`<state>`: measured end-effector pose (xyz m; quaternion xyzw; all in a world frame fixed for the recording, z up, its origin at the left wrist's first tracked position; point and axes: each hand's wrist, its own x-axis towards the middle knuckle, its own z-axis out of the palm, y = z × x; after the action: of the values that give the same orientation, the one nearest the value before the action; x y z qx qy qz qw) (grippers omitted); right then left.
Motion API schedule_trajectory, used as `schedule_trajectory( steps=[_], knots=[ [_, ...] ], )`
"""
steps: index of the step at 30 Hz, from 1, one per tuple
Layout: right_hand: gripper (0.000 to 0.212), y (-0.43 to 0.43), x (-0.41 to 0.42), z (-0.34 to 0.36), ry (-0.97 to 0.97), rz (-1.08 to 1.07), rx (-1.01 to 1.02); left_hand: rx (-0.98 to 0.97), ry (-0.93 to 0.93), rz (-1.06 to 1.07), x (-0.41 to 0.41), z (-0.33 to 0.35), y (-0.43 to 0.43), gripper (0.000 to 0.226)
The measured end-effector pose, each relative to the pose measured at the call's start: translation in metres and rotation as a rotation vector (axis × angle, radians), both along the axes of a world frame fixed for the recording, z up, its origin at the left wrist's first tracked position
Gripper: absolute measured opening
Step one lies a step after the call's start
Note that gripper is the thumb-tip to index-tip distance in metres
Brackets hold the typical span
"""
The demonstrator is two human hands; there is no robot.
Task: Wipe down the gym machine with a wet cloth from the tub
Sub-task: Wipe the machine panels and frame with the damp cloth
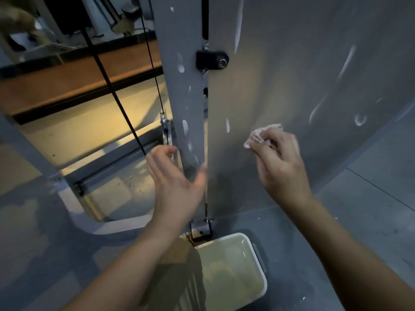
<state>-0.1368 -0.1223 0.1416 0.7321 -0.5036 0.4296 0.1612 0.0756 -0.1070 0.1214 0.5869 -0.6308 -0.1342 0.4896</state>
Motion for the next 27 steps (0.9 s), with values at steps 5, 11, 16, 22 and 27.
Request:
schedule_trajectory(
  steps=[5, 11, 16, 22, 27],
  knots=[
    [0.009, -0.007, 0.0, 0.039, -0.102, -0.026, -0.105, 0.332, 0.143, -0.027, 0.001, 0.004, -0.032, 0.115],
    [0.02, 0.005, 0.003, -0.007, -0.016, 0.038, 0.067, 0.43, 0.282, -0.109, 0.016, -0.003, -0.052, 0.138],
    [0.011, -0.004, 0.003, 0.034, -0.07, 0.014, -0.137, 0.499, 0.272, -0.153, 0.021, -0.004, -0.06, 0.143],
    [0.019, 0.006, 0.013, 0.002, 0.043, 0.101, 0.066, 0.489, 0.3, -0.224, 0.021, 0.0, -0.062, 0.129],
    [0.016, -0.001, 0.01, 0.029, 0.015, 0.061, 0.007, 0.514, 0.305, -0.309, 0.025, 0.002, -0.067, 0.126]
  ],
)
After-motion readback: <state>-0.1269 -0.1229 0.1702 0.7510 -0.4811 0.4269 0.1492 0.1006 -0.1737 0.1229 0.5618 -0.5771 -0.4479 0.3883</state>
